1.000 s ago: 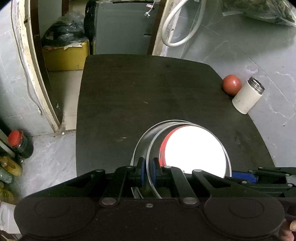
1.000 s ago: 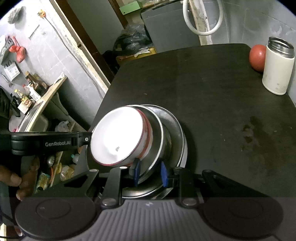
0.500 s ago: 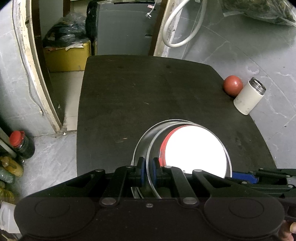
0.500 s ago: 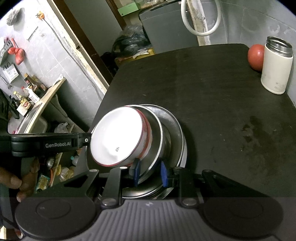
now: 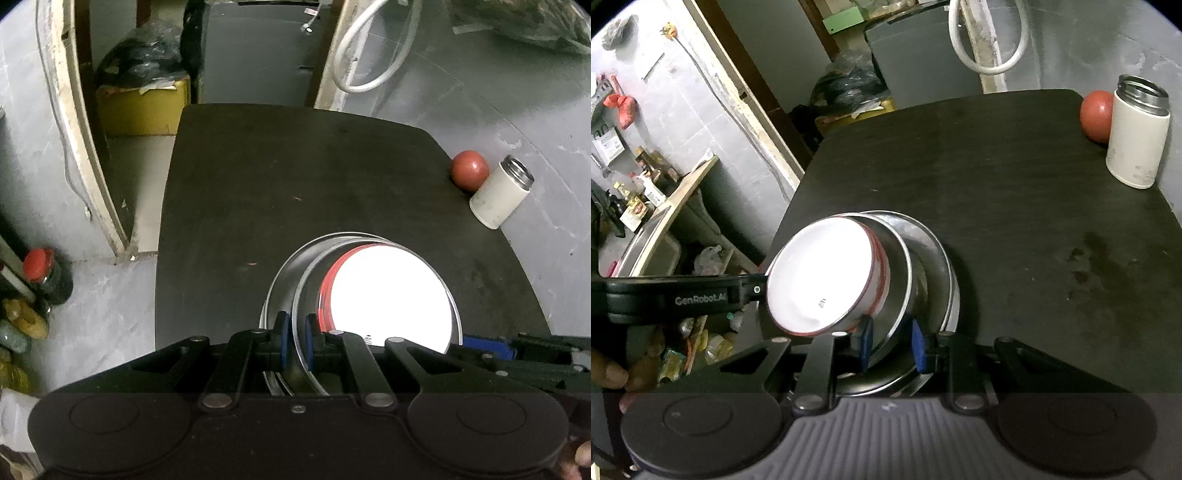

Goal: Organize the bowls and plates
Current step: 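Open both grippers to release the steel bowl on the plate stack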

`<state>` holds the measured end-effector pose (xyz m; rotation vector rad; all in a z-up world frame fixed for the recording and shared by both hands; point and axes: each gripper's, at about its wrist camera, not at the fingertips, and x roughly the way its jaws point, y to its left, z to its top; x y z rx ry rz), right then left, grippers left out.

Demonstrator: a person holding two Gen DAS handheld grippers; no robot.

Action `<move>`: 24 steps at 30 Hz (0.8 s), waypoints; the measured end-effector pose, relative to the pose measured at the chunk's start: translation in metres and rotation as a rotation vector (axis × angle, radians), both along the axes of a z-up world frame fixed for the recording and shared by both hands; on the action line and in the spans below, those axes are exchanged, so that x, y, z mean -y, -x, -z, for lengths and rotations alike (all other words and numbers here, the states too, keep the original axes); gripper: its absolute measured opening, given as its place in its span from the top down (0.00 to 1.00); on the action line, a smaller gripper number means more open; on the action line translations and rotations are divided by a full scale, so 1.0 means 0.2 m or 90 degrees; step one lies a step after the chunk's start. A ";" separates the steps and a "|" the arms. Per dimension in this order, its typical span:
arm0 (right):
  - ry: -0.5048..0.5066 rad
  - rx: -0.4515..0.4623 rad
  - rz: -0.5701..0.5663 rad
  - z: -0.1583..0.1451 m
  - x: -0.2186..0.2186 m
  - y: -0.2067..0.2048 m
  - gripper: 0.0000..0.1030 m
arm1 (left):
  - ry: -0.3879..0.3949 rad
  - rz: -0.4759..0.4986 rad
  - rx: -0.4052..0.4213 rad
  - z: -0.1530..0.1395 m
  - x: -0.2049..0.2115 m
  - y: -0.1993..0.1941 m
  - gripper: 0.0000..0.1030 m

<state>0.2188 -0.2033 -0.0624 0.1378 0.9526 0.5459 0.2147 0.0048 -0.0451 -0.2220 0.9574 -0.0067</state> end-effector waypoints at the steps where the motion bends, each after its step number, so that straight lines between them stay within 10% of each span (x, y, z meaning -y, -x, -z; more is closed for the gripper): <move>1: 0.000 0.001 0.004 0.00 0.00 0.00 0.73 | 0.001 -0.003 -0.001 0.00 0.00 0.00 0.92; 24: 0.011 0.023 0.036 -0.01 0.05 0.03 0.39 | -0.043 -0.056 0.004 0.00 0.05 0.08 0.67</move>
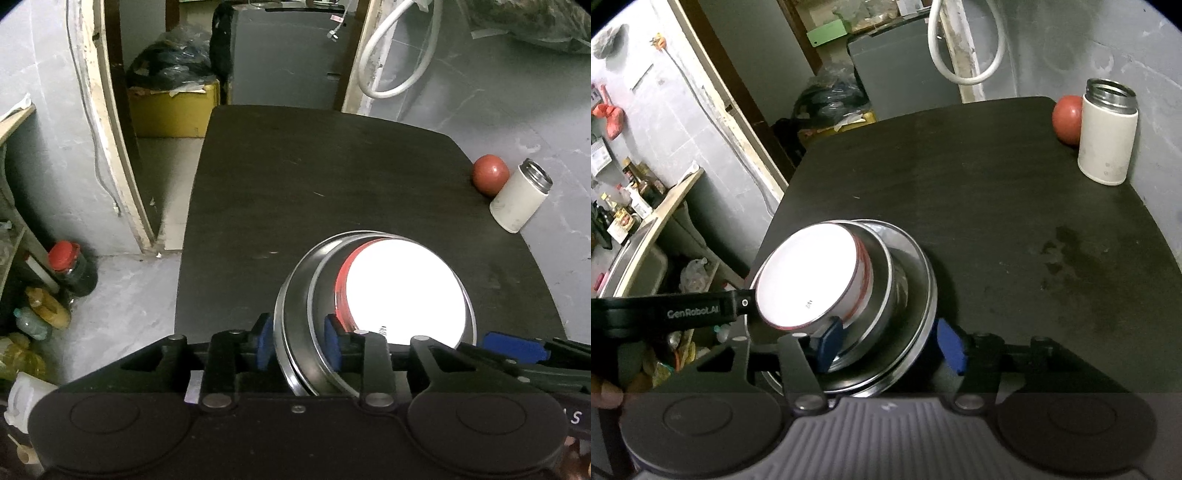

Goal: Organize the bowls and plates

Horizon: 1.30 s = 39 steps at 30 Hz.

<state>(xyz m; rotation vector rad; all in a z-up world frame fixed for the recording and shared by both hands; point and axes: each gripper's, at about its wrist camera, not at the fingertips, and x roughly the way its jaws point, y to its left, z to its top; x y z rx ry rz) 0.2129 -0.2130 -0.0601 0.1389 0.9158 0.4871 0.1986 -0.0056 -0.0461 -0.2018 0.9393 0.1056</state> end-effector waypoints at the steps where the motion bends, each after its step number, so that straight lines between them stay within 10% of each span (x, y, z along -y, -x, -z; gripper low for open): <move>1: 0.000 0.001 -0.002 0.00 0.00 0.00 0.38 | -0.003 -0.002 0.000 0.00 0.00 0.00 0.66; 39: -0.046 0.060 0.035 -0.07 0.09 0.08 0.00 | -0.049 -0.078 0.063 -0.10 0.04 0.20 0.03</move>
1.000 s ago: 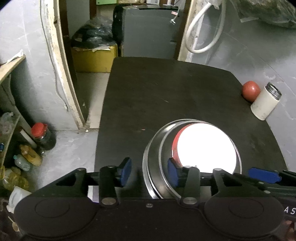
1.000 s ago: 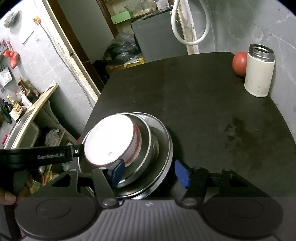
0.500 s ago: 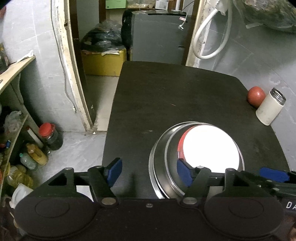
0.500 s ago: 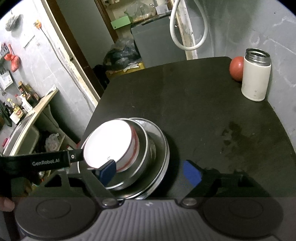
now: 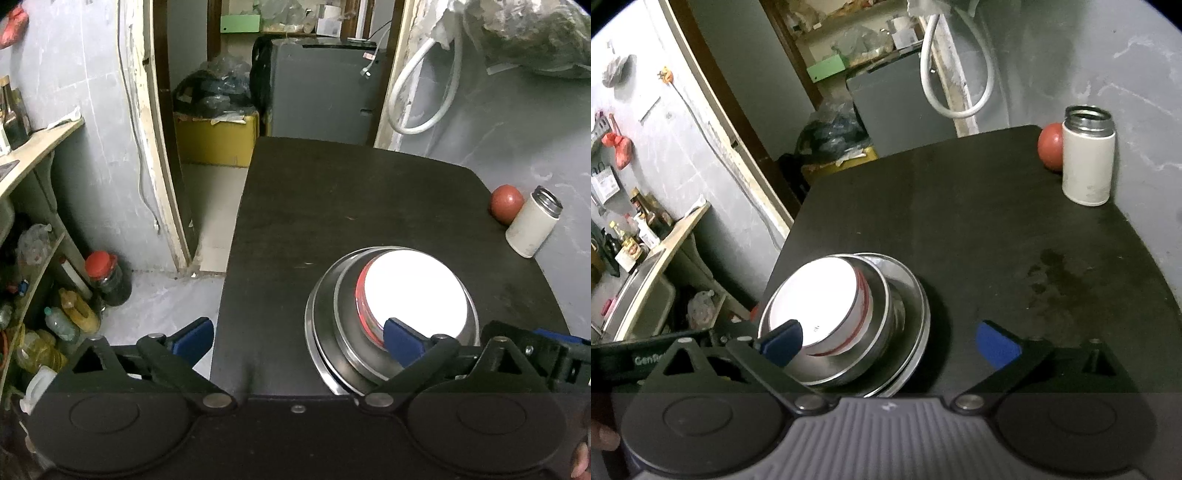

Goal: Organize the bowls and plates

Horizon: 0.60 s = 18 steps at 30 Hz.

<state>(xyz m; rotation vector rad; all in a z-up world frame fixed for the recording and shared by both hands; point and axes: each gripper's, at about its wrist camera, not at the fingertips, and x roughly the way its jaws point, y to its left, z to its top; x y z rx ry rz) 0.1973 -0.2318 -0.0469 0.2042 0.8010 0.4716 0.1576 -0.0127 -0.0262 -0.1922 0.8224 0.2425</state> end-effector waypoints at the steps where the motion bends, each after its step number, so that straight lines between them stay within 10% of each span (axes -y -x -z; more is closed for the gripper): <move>1: 0.000 0.005 0.004 -0.01 0.01 0.02 0.00 | 0.001 0.001 0.003 0.00 0.00 0.01 0.03; 18: -0.002 0.090 0.098 -0.14 -0.01 0.49 0.00 | 0.021 0.073 0.078 -0.09 -0.07 0.39 0.01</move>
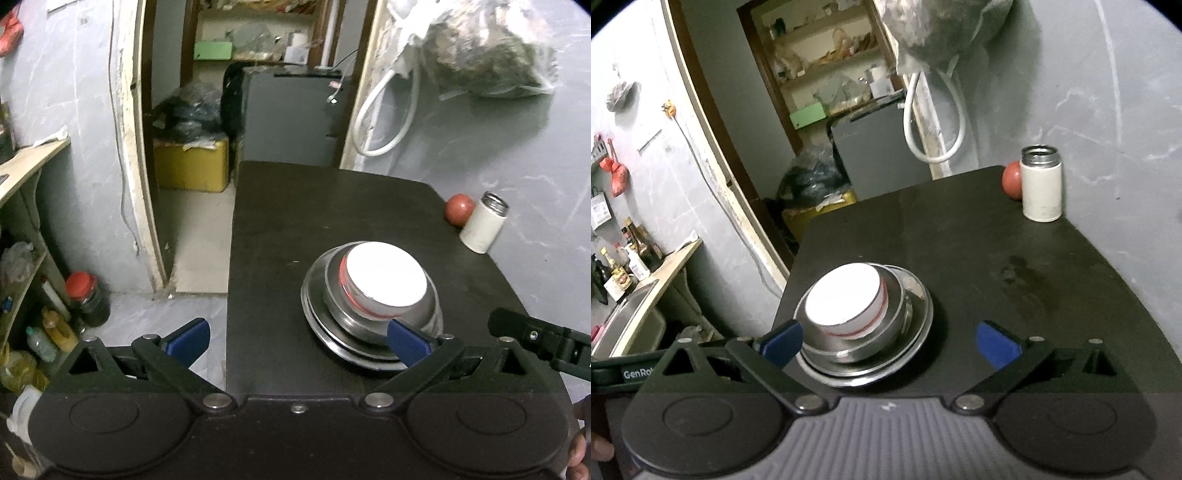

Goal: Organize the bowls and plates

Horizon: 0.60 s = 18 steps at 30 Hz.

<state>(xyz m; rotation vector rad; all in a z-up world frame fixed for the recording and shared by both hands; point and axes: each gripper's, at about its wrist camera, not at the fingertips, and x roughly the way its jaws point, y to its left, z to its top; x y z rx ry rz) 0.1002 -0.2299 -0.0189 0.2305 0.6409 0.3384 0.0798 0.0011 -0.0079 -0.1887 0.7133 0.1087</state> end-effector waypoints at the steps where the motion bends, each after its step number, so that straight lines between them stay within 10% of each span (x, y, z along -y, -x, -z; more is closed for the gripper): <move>1: 0.001 0.005 0.007 -0.01 -0.01 0.04 0.00 | -0.002 0.006 0.006 0.00 0.00 0.03 0.01; 18: 0.020 0.032 0.080 0.02 -0.03 0.67 0.00 | -0.002 0.067 0.082 0.00 -0.05 0.60 0.01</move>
